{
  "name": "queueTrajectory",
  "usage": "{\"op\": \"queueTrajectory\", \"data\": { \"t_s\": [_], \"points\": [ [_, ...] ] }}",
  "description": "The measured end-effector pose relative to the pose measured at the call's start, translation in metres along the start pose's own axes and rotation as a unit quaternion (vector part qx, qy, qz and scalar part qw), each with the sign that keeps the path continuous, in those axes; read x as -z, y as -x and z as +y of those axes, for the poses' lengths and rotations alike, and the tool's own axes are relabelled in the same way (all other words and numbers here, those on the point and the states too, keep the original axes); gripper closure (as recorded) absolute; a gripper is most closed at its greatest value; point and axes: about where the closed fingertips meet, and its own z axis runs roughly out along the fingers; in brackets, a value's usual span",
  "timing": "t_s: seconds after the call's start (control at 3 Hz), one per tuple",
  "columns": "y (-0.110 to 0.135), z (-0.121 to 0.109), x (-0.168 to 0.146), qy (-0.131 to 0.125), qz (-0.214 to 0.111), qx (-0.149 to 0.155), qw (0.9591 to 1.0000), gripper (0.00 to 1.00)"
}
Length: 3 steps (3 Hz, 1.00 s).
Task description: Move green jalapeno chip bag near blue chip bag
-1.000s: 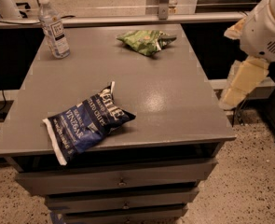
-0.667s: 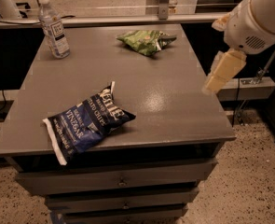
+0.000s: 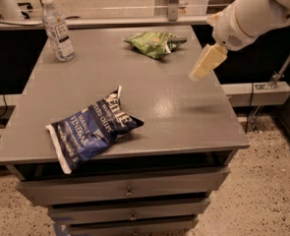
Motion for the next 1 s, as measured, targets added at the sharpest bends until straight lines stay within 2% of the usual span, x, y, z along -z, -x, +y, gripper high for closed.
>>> {"op": "queueTrajectory", "data": {
  "t_s": [0.33,0.67,1.0],
  "points": [
    [0.000,-0.026,-0.042,-0.011,-0.025,-0.026,0.9993,0.00],
    [0.005,-0.051,-0.076,-0.018,-0.059,-0.067,0.9959,0.00],
    [0.017,-0.072,-0.107,-0.017,-0.096,-0.113,0.9888,0.00]
  ]
}}
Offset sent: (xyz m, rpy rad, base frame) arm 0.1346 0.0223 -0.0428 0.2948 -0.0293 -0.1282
